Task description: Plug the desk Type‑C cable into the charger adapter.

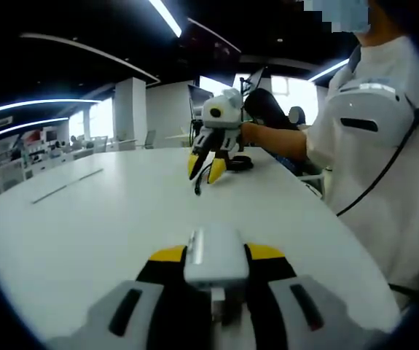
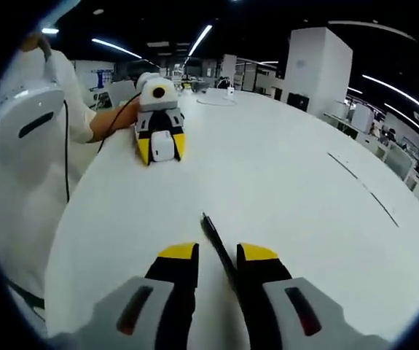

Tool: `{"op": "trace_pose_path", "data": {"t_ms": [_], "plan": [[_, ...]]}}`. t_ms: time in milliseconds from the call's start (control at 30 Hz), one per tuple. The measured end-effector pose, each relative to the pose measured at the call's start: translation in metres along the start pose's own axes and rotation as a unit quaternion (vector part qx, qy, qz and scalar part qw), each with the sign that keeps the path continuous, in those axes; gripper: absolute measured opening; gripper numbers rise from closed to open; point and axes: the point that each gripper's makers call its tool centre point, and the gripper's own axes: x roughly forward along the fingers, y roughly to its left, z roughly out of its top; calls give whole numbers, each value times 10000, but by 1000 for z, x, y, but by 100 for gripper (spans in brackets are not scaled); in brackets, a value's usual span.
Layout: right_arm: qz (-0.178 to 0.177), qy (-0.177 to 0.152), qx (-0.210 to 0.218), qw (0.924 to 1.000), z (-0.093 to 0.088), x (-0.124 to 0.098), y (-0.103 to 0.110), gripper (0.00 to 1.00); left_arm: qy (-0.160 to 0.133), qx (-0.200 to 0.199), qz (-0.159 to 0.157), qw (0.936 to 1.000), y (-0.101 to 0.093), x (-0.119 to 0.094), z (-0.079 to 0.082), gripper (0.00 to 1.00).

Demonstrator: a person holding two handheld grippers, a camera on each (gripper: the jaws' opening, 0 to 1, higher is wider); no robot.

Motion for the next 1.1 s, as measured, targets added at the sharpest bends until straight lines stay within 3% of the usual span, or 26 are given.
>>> {"op": "trace_pose_path", "data": {"t_ms": [667,767,833,1100], "plan": [[191,81,-255,9995,2,9,3,7,-1,-3,-11,10000,0,-1,0,30],[161,91,-370,9991,2,9,4,7,-2,-4,-15,10000,1,-1,0,30],[104,149,-740,9971,2,9,7,6,-3,-7,-20,10000,1,-1,0,30],[51,229,-917,9955,3,10,12,5,-4,2,-25,10000,1,-1,0,30]]}}
